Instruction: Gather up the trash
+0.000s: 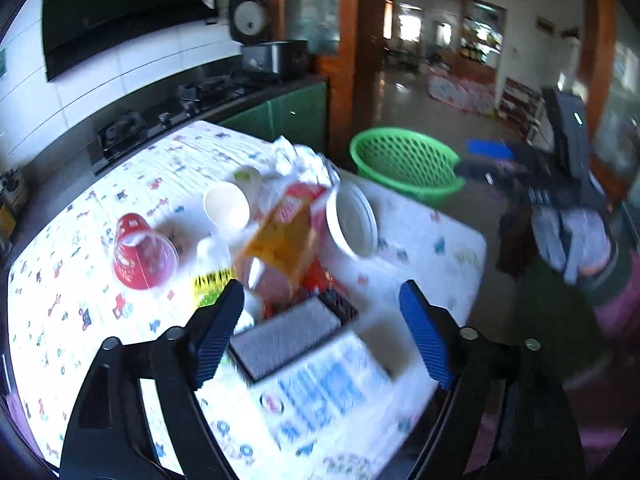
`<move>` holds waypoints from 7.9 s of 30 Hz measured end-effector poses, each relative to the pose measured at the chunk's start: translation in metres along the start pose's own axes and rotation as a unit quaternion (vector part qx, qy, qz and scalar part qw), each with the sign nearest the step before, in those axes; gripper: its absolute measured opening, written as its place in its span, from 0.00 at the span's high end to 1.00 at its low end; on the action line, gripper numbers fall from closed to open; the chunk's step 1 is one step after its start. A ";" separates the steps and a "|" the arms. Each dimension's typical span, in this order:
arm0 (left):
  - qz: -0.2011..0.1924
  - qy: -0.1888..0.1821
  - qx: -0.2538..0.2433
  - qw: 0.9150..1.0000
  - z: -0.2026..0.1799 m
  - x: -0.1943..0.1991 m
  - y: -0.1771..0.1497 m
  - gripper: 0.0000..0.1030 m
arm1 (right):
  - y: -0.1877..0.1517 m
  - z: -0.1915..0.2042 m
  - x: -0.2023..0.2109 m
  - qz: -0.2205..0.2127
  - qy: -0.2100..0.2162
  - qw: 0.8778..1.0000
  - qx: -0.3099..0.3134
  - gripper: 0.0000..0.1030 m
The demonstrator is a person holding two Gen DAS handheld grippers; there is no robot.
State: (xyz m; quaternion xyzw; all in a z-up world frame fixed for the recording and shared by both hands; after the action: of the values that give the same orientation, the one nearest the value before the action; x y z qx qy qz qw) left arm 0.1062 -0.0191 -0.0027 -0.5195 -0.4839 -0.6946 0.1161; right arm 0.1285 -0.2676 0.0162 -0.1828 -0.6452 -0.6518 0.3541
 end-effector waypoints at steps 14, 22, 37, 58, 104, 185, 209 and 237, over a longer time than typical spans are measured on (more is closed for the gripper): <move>0.031 0.001 -0.003 1.000 0.035 -0.024 -0.047 0.20 | 0.002 0.021 -0.009 0.015 -0.004 1.000 0.011 0.20; 0.040 0.006 -0.047 0.998 0.053 -0.042 -0.039 0.20 | 0.003 0.032 -0.014 0.023 -0.001 1.000 0.016 0.20; 0.043 -0.057 -0.127 0.989 0.054 -0.056 -0.041 0.21 | 0.006 0.046 -0.025 0.049 -0.005 0.999 0.002 0.20; -0.032 -0.107 -0.109 0.988 0.055 -0.030 -0.039 0.47 | 0.007 0.081 -0.026 0.062 -0.006 0.998 0.027 0.20; -0.130 -0.015 0.128 0.983 0.133 0.060 -0.048 0.49 | -0.055 0.247 -0.091 0.178 0.210 0.896 0.348 0.37; 0.012 -0.090 0.089 0.992 -0.081 -0.164 0.240 0.31 | -0.022 -0.188 -0.038 0.062 -0.054 0.990 -0.115 0.24; -0.048 0.019 0.184 0.982 0.057 -0.038 0.114 0.31 | 0.050 -0.013 -0.097 0.069 0.087 0.994 -0.017 0.24; -0.011 -0.047 0.130 0.990 -0.001 -0.066 0.052 0.31 | 0.076 -0.004 -0.217 0.192 0.189 0.955 -0.124 0.58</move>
State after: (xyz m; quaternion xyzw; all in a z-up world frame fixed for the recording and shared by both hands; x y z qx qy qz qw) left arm 0.1682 -0.0689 -0.0290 -0.5264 -0.5805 -0.6022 0.1523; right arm 0.3301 -0.2158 -0.0807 -0.2198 -0.4332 -0.6690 0.5626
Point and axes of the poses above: each gripper's, at about its wrist camera, not at the fingertips, and x roughly against the way its jaws point, z to its left, y to its top, the point moved 4 cm from there along -x, roughly the way its jaws point, and after that the axes turned 11 degrees about z, right-handed, at the moved point
